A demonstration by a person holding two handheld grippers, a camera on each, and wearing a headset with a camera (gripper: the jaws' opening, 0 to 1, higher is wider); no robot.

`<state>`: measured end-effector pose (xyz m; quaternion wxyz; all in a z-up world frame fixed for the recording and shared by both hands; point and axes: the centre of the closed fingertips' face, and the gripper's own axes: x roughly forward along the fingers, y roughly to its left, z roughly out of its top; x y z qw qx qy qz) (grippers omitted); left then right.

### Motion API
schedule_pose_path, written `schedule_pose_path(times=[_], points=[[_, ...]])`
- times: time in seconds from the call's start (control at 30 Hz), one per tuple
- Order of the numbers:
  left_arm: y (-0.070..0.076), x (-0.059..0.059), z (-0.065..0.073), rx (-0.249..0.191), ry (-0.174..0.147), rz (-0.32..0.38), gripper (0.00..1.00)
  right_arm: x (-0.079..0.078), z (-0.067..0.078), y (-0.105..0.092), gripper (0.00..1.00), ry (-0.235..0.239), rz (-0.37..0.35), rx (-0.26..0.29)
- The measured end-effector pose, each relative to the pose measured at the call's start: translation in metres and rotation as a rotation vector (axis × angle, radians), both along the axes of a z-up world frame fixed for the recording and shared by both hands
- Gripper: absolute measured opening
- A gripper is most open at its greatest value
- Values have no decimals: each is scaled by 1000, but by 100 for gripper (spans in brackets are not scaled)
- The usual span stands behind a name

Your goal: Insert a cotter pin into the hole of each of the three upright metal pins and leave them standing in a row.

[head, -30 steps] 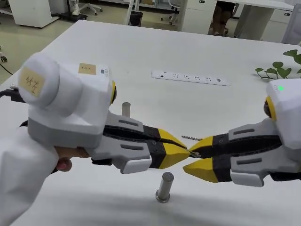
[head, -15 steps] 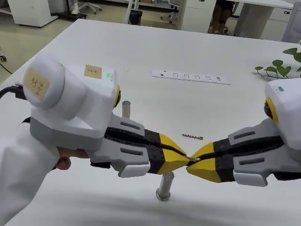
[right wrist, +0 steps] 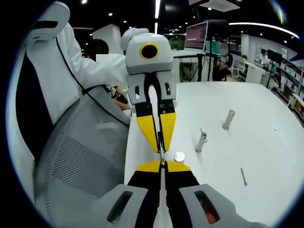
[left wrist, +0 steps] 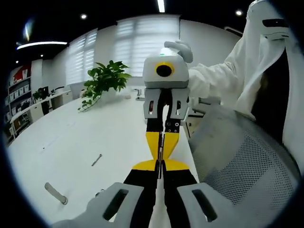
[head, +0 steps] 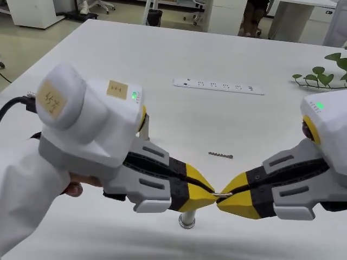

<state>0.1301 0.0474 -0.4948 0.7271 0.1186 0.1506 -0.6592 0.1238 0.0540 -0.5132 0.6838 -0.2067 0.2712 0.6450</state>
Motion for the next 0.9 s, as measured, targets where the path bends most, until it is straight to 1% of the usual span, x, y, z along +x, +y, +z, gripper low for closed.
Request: schedule_pose_path(times=[0.03,0.17,0.2,0.23,0.27,0.3,0.37,0.43,0.53,0.67,0.7,0.73,0.83,0.9], points=[[0,0,0,-1,7,3,4,1,0,0,0,-4,-3,0],[2,5,-2,3,-6,26,30,7,-2,-3,0,-20,-27,-7],[3,7,-4,11,-3,34,32,8,-3,-4,0,-21,-34,-11],[5,9,-9,31,13,53,34,9,-4,-5,0,-23,-38,-16],[6,10,-13,48,4,54,34,11,-6,-7,0,-24,-49,-28],[8,13,-18,75,-25,57,34,11,-8,-8,0,-23,-54,-36],[8,13,-24,84,-12,66,33,14,-11,-11,0,-47,-63,-54],[8,14,-29,98,-15,71,34,15,-15,-14,0,-49,-66,-72],[10,16,-39,134,-19,76,33,23,-27,-22,0,-55,-80,-98],[10,20,-45,153,-21,91,34,22,-34,-26,0,-48,-84,-113],[11,22,-47,165,-35,96,35,21,-36,-27,0,-44,-87,-115],[11,23,-48,169,-35,97,35,21,-37,-28,0,-42,-91,-117],[11,23,-53,184,-27,85,31,21,-41,-30,0,-37,-102,-126],[11,24,-55,190,-23,81,30,20,-43,-31,0,-31,-108,-130]])
